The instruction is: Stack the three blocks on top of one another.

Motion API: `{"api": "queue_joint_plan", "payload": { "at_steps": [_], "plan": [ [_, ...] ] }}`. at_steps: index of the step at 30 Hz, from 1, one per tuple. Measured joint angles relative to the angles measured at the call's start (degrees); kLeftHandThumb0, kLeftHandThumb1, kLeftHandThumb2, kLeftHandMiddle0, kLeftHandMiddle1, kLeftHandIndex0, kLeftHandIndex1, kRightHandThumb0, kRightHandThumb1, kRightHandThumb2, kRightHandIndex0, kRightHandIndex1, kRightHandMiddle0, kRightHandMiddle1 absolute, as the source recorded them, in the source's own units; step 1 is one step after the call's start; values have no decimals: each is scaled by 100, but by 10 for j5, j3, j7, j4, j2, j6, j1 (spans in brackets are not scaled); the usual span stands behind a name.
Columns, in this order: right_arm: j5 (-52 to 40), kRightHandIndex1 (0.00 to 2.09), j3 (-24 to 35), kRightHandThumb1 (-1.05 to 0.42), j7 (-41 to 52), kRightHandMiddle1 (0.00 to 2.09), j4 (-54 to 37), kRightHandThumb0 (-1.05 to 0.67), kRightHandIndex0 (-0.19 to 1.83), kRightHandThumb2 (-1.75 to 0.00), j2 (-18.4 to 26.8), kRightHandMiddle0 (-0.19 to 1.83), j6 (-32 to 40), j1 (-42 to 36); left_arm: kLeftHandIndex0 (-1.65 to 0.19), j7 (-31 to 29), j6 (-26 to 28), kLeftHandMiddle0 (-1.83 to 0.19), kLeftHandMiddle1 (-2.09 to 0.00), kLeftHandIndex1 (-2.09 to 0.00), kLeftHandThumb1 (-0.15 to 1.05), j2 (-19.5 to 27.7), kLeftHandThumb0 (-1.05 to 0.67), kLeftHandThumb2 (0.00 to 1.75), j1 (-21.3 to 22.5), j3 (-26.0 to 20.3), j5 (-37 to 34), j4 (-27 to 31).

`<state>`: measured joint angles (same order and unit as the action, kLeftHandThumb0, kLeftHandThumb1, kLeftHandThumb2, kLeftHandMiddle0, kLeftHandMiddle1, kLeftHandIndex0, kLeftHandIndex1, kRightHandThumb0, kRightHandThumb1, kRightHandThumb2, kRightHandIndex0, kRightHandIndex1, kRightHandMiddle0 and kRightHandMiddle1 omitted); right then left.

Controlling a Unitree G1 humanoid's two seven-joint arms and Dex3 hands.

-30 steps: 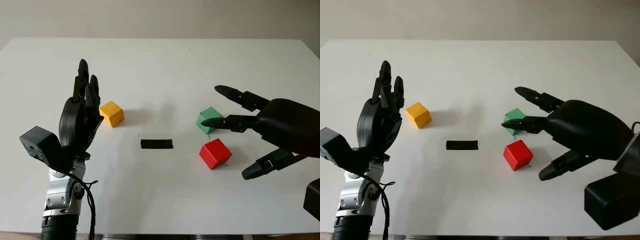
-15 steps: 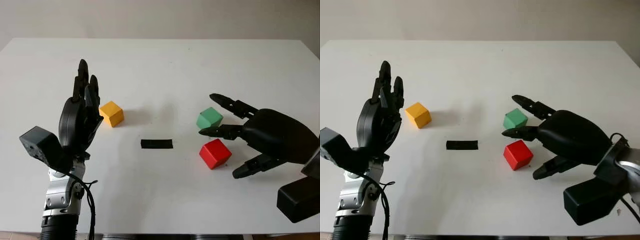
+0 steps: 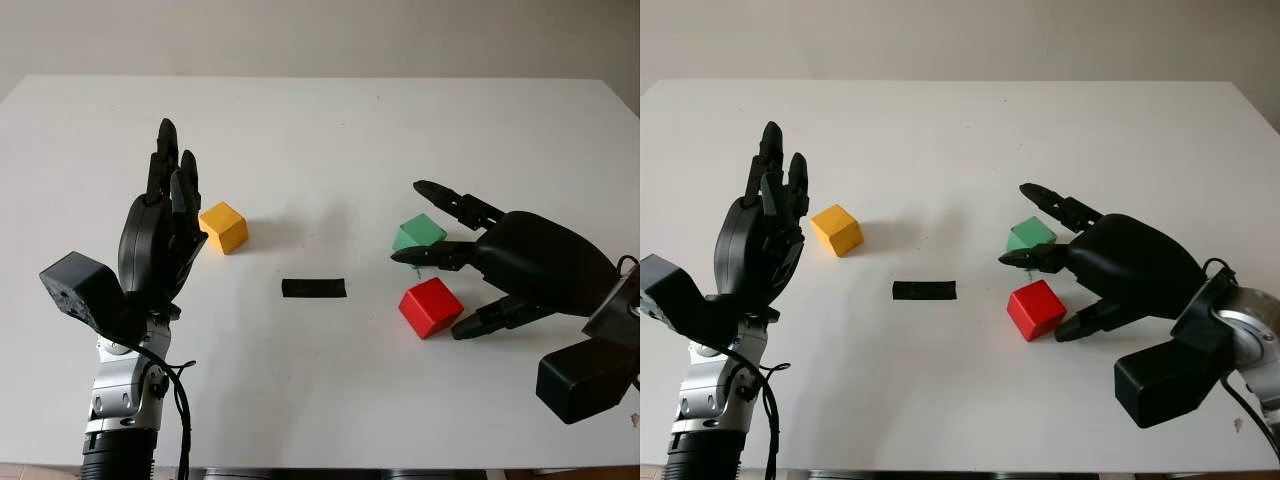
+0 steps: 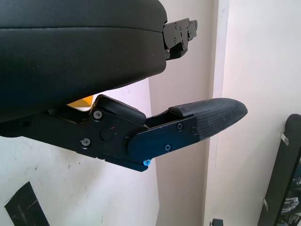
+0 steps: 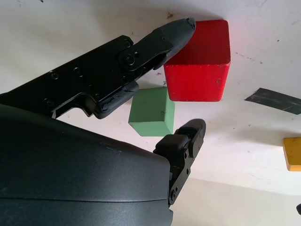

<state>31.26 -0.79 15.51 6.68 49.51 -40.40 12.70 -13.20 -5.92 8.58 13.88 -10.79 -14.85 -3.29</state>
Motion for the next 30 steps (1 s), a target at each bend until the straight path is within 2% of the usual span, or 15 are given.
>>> {"api": "queue_joint_plan", "payload": {
  "at_steps": [17, 26, 30],
  "plan": [
    [-14, 8, -7, -77, 1, 24, 3, -56, 6, -5, 0, 86, -16, 1, 19, 6, 1, 19, 0, 0, 105, 0, -79, 72, 0, 1, 1, 0],
    [-23, 6, -10, -83, 0, 33, 16, -39, 7, -6, 0, 88, -28, 1, 19, 15, 8, 19, 0, 0, 105, -1, -79, 71, 0, 3, 1, 7],
    [-26, 5, -15, -85, 2, 68, 20, -38, 9, -6, 0, 70, -29, 6, 19, 21, 10, 19, 0, 0, 105, -1, -78, 71, 0, 3, 4, 8]
  ]
}}
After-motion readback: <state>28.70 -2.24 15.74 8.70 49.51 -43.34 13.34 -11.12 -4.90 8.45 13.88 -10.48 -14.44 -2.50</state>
